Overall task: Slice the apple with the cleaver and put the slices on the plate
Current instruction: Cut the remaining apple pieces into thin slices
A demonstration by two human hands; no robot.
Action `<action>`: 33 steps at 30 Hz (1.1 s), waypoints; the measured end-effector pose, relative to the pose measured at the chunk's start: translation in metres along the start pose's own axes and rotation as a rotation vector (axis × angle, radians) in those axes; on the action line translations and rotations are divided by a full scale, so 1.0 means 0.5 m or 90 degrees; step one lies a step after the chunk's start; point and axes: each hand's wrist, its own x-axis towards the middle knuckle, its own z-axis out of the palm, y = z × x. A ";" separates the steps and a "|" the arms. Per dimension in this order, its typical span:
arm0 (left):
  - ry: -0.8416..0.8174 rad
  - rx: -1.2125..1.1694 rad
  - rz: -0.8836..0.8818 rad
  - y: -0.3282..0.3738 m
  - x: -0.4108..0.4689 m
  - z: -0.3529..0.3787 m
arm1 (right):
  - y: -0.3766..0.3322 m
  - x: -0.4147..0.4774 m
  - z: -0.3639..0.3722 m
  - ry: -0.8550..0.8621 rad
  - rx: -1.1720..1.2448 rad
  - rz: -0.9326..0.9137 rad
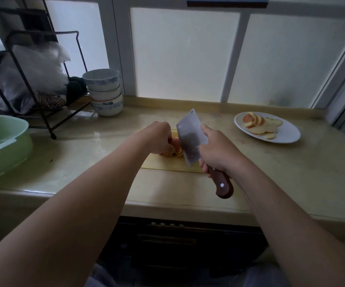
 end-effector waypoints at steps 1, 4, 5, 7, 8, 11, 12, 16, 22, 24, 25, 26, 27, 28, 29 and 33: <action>0.003 -0.004 0.001 -0.001 0.000 0.001 | -0.002 0.003 0.004 -0.004 0.000 0.001; 0.008 -0.012 0.004 -0.003 0.003 0.006 | -0.003 0.015 0.017 -0.008 -0.009 0.000; 0.009 -0.012 0.003 -0.004 0.004 0.007 | -0.003 0.020 0.020 -0.008 -0.013 -0.002; 0.010 -0.014 0.000 -0.004 0.004 0.006 | -0.005 0.030 0.024 -0.008 -0.030 -0.007; 0.010 -0.015 -0.002 -0.002 0.005 0.005 | -0.006 0.035 0.025 -0.007 -0.041 -0.008; 0.009 -0.006 0.000 0.001 0.007 0.004 | -0.009 0.040 0.031 -0.004 -0.064 0.002; 0.008 -0.004 0.003 0.002 0.006 0.003 | -0.011 0.042 0.034 -0.006 -0.073 0.003; 0.008 -0.004 0.004 -0.002 0.007 0.005 | -0.022 0.050 0.037 -0.015 -0.111 0.008; 0.006 0.006 -0.002 0.002 0.003 0.012 | -0.033 0.059 0.043 -0.039 -0.147 0.012; 0.008 0.008 -0.007 0.002 0.001 0.013 | -0.034 0.063 0.043 -0.047 -0.155 0.012; 0.013 0.007 -0.009 0.001 0.002 0.014 | -0.035 0.063 0.041 -0.053 -0.154 0.015; 0.018 0.008 -0.009 0.000 0.002 0.015 | -0.034 0.064 0.040 -0.058 -0.152 0.019; 0.024 0.011 -0.010 0.002 0.002 0.015 | -0.034 0.063 0.037 -0.063 -0.155 0.020; 0.023 0.012 -0.013 0.001 0.002 0.017 | -0.034 0.064 0.035 -0.072 -0.165 0.024; 0.021 0.012 -0.014 0.000 0.001 0.020 | -0.036 0.062 0.032 -0.080 -0.176 0.028; 0.043 0.000 0.013 -0.012 -0.012 0.021 | -0.033 0.048 0.022 -0.106 -0.191 0.037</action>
